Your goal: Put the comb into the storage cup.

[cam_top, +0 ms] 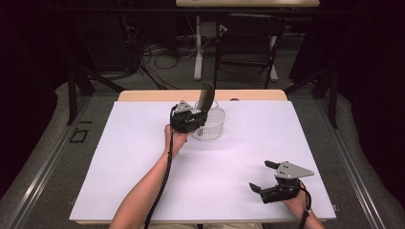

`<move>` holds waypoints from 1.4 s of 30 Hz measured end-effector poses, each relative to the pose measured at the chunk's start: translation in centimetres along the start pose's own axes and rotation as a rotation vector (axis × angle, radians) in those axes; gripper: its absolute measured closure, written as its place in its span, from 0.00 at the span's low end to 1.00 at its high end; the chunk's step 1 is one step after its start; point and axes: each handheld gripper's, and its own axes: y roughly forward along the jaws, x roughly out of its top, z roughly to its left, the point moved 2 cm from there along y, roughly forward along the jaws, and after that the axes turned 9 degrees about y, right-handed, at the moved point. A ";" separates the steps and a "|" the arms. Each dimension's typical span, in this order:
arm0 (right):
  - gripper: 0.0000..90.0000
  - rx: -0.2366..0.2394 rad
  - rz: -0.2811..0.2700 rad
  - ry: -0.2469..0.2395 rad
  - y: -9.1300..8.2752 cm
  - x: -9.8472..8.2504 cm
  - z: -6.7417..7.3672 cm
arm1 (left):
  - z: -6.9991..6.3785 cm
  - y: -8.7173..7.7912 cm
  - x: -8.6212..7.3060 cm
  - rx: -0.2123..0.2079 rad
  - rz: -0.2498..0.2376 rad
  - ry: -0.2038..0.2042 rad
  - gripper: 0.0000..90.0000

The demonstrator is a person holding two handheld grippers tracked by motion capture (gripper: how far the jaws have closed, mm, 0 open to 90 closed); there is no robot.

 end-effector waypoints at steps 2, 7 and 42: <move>0.03 -0.001 -0.002 -0.003 0.0 0.0 0.0 | 0.0 0.0 0.0 0.004 0.009 -0.002 0.79; 0.03 -0.005 -0.005 -0.002 -0.1 0.0 0.0 | -0.1 -0.1 0.1 -0.002 0.025 0.009 0.79; 0.04 -0.008 -0.002 0.001 -0.1 0.0 0.0 | -0.5 -3.5 1.6 -0.022 0.037 0.094 0.18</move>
